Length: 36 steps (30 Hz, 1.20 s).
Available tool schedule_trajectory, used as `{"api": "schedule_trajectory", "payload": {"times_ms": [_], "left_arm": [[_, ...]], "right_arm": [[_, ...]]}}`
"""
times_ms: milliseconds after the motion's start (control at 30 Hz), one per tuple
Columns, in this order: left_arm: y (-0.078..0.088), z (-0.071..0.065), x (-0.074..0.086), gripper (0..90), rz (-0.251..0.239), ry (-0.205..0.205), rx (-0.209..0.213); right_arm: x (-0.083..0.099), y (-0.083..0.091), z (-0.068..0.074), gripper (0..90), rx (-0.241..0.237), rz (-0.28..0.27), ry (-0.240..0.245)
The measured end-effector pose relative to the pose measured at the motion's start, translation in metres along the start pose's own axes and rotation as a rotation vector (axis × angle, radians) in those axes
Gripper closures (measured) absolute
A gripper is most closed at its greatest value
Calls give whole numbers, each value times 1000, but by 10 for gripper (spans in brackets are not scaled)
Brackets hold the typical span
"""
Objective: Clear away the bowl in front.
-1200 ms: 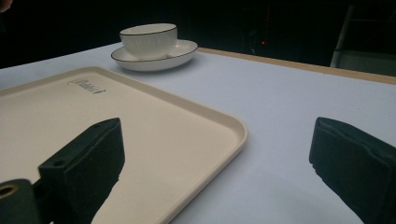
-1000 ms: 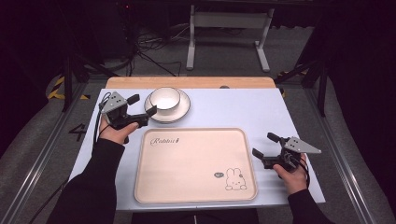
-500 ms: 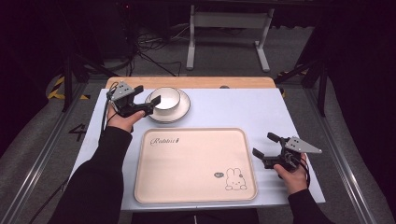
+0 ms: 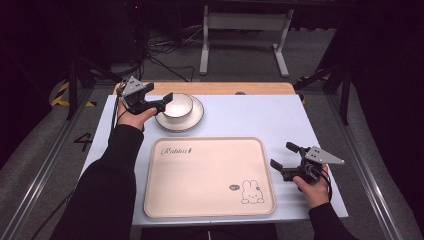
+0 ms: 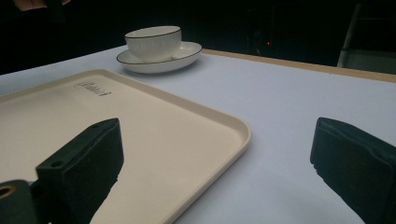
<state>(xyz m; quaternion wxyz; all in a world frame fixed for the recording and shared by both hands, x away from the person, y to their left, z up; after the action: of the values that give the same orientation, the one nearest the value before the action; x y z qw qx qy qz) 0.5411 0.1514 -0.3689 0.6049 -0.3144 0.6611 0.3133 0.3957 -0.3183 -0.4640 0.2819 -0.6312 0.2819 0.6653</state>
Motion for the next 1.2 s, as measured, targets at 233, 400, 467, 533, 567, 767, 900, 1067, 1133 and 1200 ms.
{"api": "schedule_trajectory", "payload": {"times_ms": [233, 400, 467, 533, 567, 767, 900, 1067, 1133, 1200], "left_arm": [[-5, 9, -1, 171, 35, -26, -18], [-9, 13, -1, 173, 35, -9, -24], [-11, 15, 2, 169, 41, 5, -28], [-14, 18, 7, 170, 54, 16, -30], [-16, 19, 11, 172, 68, 21, -32], [-25, 26, 25, 172, 115, 19, -51], [-29, 34, 38, 181, 163, 51, -61], [-32, 41, 50, 209, 201, 75, -89], [-34, 41, 52, 230, 214, 67, -89], [-36, 39, 53, 263, 215, 73, -94]], "right_arm": [[0, 0, 0, 33, 1, -2, -1], [0, -1, 1, 34, -2, 9, 4], [0, -1, 1, 32, 2, 11, 8], [0, -1, 1, 32, 3, 11, 11], [0, -1, 1, 32, 3, 11, 13], [0, -1, 1, 38, -2, 10, 10], [0, 0, 1, 41, -2, 8, 8], [0, 0, 0, 43, -1, -1, 3], [0, 0, 0, 48, -2, -1, 2], [0, 0, 0, 50, -6, -2, 3]]}}
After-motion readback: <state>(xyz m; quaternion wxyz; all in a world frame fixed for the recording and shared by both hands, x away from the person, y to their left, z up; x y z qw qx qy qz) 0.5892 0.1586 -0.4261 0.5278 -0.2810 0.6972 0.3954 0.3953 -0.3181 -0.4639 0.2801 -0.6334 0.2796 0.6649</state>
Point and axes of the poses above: each handheld gripper's, and its own axes: y roughly backward along the jaws, x roughly out of its underside, z roughly to its left, the point moved 4 cm from there along -y, roughly forward along the jaws, and after that the axes turned 12 degrees about -z, right-handed, at the moved point
